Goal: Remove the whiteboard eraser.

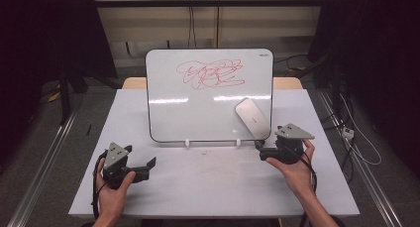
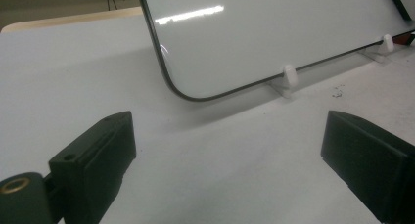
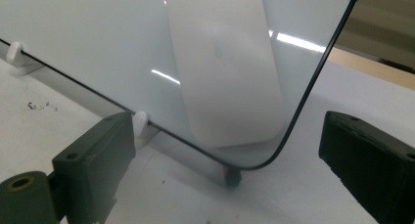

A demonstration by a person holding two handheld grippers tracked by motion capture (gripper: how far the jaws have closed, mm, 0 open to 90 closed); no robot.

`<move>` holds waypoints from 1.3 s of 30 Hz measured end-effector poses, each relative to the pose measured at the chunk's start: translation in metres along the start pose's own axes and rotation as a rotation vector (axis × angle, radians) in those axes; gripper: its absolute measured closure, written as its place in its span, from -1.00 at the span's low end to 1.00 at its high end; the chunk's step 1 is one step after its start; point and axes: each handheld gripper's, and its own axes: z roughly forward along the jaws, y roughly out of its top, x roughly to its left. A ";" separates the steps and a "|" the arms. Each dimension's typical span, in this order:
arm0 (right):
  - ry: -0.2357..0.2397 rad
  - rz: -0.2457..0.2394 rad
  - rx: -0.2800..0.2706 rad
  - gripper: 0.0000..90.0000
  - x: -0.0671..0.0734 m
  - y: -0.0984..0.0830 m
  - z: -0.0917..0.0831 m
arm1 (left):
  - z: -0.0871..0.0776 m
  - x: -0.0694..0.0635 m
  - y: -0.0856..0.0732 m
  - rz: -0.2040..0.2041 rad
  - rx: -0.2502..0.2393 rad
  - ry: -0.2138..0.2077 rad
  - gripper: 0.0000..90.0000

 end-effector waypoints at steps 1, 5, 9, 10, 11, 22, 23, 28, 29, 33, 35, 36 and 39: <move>-0.002 -0.005 0.005 -0.84 -0.001 0.003 0.002 | 0.001 0.000 0.000 -0.005 0.002 -0.001 -0.87; 0.000 -0.038 0.012 -0.77 -0.002 0.012 0.009 | 0.003 0.000 0.000 0.010 0.008 -0.008 -0.87; -0.045 -0.051 0.018 -0.78 -0.001 0.021 0.017 | 0.004 -0.001 0.000 0.019 0.014 -0.018 -0.87; -0.055 -0.058 0.024 -0.76 -0.001 0.023 0.018 | 0.004 -0.001 0.000 0.018 0.015 -0.020 -0.87; -0.054 -0.062 0.020 -0.73 -0.001 0.025 0.019 | 0.005 -0.001 0.000 0.015 0.014 -0.021 -0.87; -0.074 -0.132 0.005 -0.54 0.006 0.042 0.028 | 0.004 0.005 -0.006 -0.001 0.023 -0.031 -0.86; -0.071 -0.139 0.013 -0.54 0.006 0.044 0.030 | 0.004 0.005 -0.005 0.004 0.022 -0.031 -0.86; -0.055 -0.169 0.030 -0.54 0.010 0.044 0.040 | 0.003 0.003 -0.004 0.011 0.011 -0.030 -0.86; -0.061 -0.182 0.038 -0.54 0.012 0.043 0.042 | 0.002 0.003 -0.004 0.009 0.012 -0.029 -0.86; -0.084 -0.197 0.040 -0.48 0.012 0.044 0.047 | 0.003 0.003 -0.003 0.016 0.016 -0.030 -0.86; -0.083 -0.190 0.043 -0.46 0.012 0.043 0.048 | 0.003 0.003 -0.002 0.017 0.015 -0.029 -0.86; -0.077 -0.193 0.048 -0.45 0.012 0.043 0.049 | 0.003 0.004 -0.002 0.018 0.014 -0.028 -0.86; -0.075 -0.195 0.052 -0.46 0.014 0.042 0.051 | 0.004 0.004 -0.003 0.013 0.020 -0.026 -0.86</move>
